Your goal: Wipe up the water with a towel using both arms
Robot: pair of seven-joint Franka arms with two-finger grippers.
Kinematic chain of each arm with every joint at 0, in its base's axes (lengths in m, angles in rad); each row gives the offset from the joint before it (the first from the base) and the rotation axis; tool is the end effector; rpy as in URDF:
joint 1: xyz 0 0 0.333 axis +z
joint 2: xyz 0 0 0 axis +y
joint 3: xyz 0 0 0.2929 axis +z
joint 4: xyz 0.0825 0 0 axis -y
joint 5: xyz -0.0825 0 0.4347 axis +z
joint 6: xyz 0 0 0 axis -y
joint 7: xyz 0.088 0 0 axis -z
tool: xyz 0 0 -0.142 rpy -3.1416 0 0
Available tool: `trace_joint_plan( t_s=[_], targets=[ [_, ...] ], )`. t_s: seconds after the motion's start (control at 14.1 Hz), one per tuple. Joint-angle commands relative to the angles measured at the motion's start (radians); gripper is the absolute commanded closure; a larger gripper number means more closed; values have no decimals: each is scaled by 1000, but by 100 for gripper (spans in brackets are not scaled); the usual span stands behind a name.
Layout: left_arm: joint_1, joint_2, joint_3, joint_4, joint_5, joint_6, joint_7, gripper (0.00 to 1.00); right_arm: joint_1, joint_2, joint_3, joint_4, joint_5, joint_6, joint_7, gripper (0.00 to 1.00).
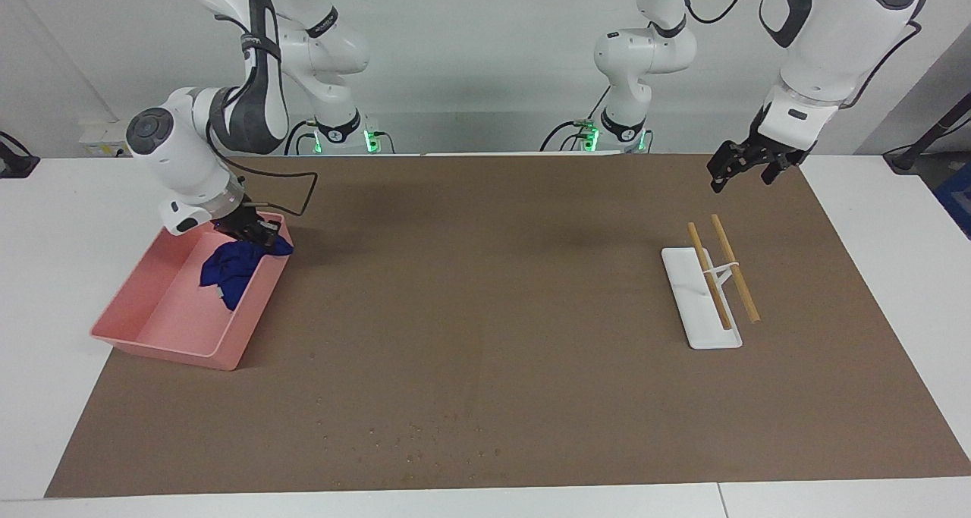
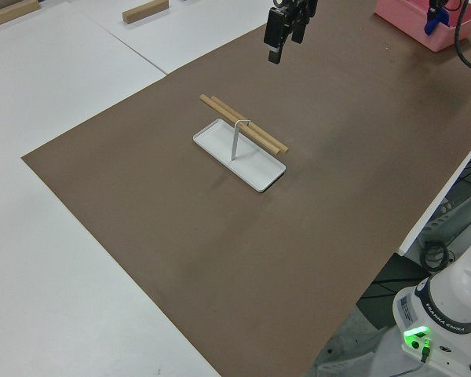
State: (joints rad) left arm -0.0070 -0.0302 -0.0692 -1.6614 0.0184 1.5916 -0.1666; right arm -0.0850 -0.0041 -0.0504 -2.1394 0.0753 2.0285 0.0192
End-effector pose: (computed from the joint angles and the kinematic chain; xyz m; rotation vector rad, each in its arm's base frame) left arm 0.5933 -0.0431 0.5390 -3.1128 -0.1397 0.0575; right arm 0.5609 -0.0697 0.3130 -3.0515 0.2931 0.1577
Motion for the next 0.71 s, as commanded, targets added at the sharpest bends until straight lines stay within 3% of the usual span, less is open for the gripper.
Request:
trace_joint_plan(
  t_s=[0.0, 0.28, 0.5, 0.64],
  targets=[
    [-11, -34, 11, -38, 21, 11, 12, 0, -9, -60, 6, 33, 21, -71, -15, 100],
    [-11, -34, 11, -43, 21, 13, 10, 0, -6, -67, 6, -19, 15, -34, -100, 100],
    [-11, -34, 11, -43, 21, 13, 10, 0, -27, -42, 4, -68, 6, 67, -325, 100],
    [-11, -34, 11, -43, 21, 11, 9, 0, -29, -40, 4, -73, 6, 68, -332, 100]
  ],
)
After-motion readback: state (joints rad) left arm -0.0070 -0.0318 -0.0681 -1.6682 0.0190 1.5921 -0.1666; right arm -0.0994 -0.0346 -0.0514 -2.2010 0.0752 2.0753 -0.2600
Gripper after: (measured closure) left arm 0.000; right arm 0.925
